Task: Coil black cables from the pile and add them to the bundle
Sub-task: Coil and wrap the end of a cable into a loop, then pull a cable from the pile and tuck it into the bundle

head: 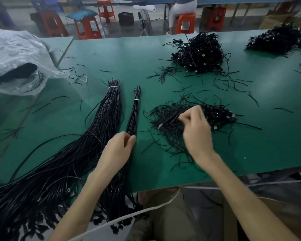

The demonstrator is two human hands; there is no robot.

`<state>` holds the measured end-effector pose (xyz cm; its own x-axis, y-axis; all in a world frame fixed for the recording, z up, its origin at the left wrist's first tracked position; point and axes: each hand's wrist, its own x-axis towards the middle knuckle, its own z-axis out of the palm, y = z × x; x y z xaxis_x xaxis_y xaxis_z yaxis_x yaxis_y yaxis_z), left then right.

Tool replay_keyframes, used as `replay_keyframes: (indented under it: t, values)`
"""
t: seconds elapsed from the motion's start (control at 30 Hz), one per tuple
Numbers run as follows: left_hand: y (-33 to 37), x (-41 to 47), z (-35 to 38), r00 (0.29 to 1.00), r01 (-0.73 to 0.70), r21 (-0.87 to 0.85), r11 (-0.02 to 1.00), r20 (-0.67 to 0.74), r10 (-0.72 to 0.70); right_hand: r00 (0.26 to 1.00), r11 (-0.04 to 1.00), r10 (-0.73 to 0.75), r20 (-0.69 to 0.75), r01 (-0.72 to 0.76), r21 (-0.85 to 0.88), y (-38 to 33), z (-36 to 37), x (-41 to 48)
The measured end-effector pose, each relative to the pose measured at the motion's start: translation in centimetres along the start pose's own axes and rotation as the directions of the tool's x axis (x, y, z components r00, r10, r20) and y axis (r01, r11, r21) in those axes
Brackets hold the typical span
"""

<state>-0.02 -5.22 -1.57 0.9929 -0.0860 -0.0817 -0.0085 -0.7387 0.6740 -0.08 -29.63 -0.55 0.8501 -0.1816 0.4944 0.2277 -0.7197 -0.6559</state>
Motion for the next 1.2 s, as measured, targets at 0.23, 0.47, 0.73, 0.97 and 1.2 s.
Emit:
replay_keyframes:
  t: [0.23, 0.47, 0.73, 0.97, 1.2]
  values:
    - [-1.9, -0.6, 1.5, 0.998, -0.055, 0.441, 0.896, 0.019, 0.052, 0.873, 0.873, 0.48, -0.087, -0.485, -0.053, 7.0, -4.3, 6.1]
    - [-1.3, -0.2, 1.6, 0.998, 0.027, 0.456, 0.89, -0.062, 0.001, 0.893, 0.896, 0.435, 0.114, -0.417, -0.152, 6.0, -1.8, 2.5]
    - [-1.9, 0.2, 1.4, 0.997, 0.065, 0.42, 0.905, -0.061, -0.043, 0.849, 0.959, 0.273, 0.451, -0.276, -0.061, 0.1, 3.3, -2.1]
    - [-2.8, 0.4, 1.9, 0.999, 0.001, 0.424, 0.906, -0.048, 0.021, 0.71, 0.953, 0.303, 0.636, -0.202, -0.228, -5.6, 9.1, -3.5]
    - [-4.5, 0.0, 1.3, 0.999, -0.042, 0.239, 0.97, 0.028, 0.037, 0.662, 0.931, 0.365, 0.655, -0.254, -0.262, -6.8, 11.3, -2.1]
